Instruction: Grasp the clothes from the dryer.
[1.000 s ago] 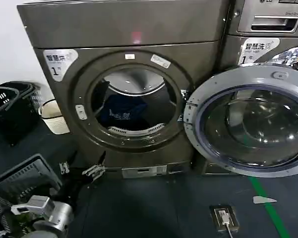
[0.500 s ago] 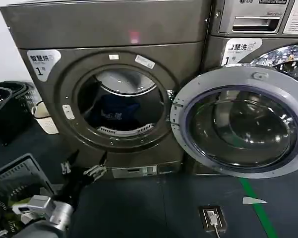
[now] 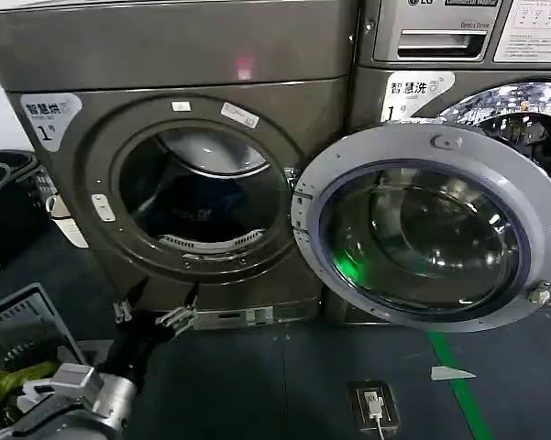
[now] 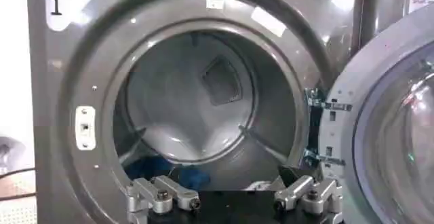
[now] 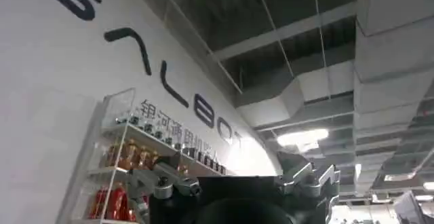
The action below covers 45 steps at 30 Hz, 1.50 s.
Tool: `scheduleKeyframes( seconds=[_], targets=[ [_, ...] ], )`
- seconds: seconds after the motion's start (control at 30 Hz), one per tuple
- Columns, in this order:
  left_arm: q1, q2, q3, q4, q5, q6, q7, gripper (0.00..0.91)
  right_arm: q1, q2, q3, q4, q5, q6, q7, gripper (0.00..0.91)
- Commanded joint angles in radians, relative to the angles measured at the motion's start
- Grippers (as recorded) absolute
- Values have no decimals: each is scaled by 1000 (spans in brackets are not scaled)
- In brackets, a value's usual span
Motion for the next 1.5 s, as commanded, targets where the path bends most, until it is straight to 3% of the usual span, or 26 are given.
scheduleKeyframes(
  seconds=[0.03, 1.5],
  targets=[
    [-4, -2, 4, 11, 1, -4, 3, 907, 0, 0, 8, -2, 9, -25, -16, 907],
    [-2, -5, 9, 16, 5, -8, 7, 907, 4, 8, 0, 4, 8, -1, -7, 907]
  ],
)
